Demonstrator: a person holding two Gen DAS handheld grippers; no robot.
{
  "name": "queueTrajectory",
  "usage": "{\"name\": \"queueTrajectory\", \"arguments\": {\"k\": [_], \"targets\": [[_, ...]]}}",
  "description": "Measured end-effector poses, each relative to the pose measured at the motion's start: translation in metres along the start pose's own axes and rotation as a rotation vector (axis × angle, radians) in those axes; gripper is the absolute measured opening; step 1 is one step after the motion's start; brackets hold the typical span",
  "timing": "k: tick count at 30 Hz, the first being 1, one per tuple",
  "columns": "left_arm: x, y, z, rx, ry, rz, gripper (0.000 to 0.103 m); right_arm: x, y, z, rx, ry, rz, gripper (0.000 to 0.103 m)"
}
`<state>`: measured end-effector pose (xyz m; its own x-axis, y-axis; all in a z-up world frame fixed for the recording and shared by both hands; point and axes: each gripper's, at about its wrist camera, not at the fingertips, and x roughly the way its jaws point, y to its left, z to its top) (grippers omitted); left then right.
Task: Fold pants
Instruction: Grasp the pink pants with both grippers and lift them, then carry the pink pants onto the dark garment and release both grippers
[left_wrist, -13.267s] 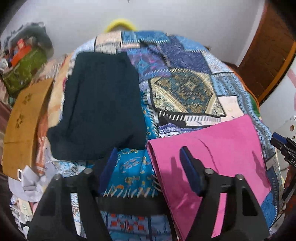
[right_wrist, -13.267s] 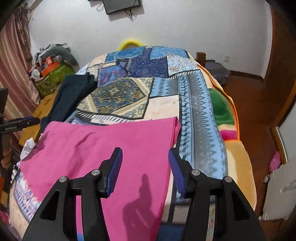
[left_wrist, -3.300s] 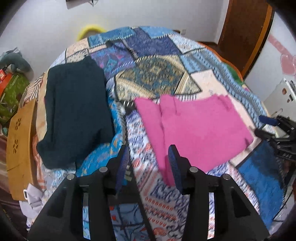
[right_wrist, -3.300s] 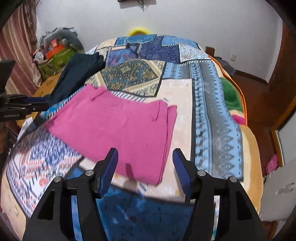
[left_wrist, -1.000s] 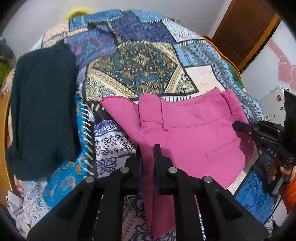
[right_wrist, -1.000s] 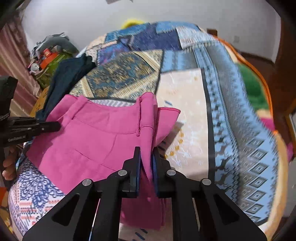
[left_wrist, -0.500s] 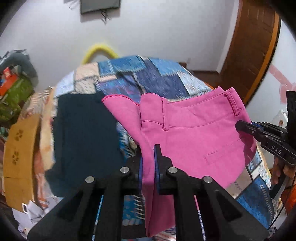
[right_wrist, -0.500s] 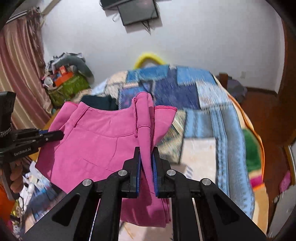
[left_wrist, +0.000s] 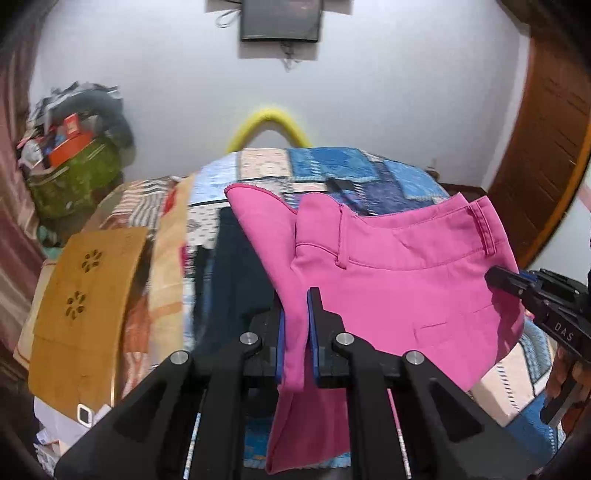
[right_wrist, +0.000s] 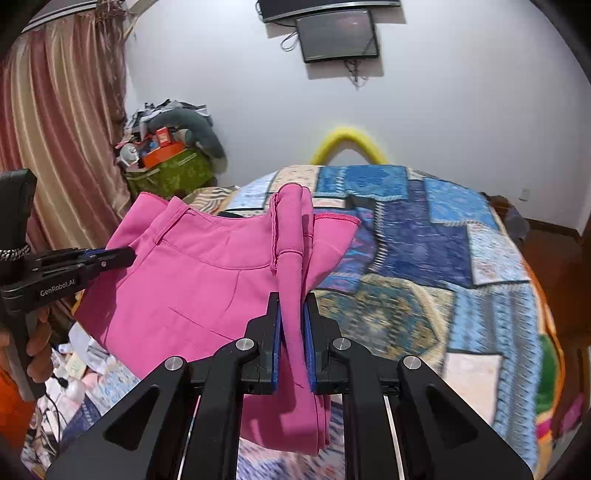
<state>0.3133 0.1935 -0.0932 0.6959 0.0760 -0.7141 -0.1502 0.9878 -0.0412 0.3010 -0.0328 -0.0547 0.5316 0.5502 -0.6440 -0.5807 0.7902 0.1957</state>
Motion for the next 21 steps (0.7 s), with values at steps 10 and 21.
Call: {"name": "queueTrajectory", "arguments": {"k": [10,21], "targets": [[0.052,0.075,-0.018,-0.077,0.057,0.080,0.011,0.075,0.040,0.004,0.005,0.062,0.057,0.010],[0.144,0.108,-0.059,-0.116,0.207,0.089,0.013,0.142,0.048,-0.025,0.003,0.206,0.019,0.010]]}}
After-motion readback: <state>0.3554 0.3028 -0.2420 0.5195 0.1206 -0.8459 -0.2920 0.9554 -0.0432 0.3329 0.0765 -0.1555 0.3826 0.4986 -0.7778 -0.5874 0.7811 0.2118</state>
